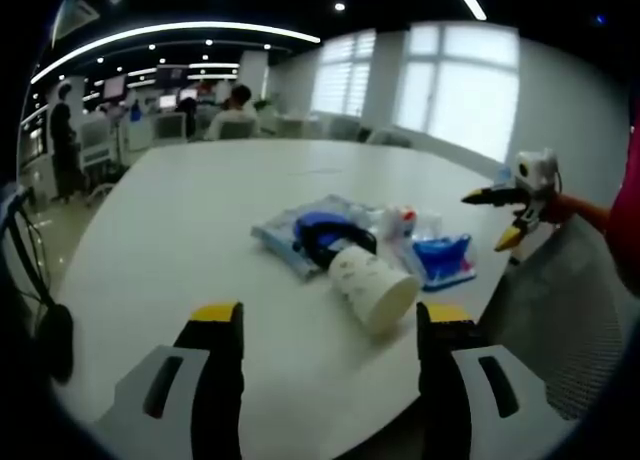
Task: Arrange the tabletop items into an orderly group along one side of the table until the central work area is clear of visible clutter.
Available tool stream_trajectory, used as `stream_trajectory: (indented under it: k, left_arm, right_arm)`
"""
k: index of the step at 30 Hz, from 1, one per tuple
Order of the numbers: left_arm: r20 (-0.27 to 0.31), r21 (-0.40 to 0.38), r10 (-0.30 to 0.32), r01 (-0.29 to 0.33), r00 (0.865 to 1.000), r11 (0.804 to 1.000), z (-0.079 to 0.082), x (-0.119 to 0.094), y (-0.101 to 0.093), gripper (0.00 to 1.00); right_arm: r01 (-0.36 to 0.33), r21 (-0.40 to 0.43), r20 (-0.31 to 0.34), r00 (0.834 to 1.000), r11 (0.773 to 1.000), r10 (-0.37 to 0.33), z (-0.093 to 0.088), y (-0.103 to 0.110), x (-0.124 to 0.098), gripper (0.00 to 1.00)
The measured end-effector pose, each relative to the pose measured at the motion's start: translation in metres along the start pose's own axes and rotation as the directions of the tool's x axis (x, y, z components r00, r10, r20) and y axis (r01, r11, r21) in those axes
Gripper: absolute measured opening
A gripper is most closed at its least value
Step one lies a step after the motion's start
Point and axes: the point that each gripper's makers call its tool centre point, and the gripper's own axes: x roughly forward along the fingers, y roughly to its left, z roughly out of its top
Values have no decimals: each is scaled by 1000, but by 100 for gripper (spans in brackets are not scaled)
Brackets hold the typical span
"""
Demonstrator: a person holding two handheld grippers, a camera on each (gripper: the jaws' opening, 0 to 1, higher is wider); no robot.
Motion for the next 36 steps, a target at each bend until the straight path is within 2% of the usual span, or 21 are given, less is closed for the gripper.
stream_trajectory:
  k: [19, 29, 36]
  left_arm:
    - [-20, 9, -1, 2, 1000, 1000, -2, -1, -1, 66]
    - [-26, 10, 5, -5, 1000, 1000, -3, -2, 0, 65]
    - [-26, 4, 9, -9, 1000, 1000, -4, -2, 1, 65]
  right_arm:
    - [-27, -56, 12, 1000, 998, 28, 32, -32, 27, 92]
    - [-45, -88, -25, 999, 995, 43, 34, -38, 48, 87]
    - [-54, -47, -29, 998, 997, 53, 35, -45, 60, 80]
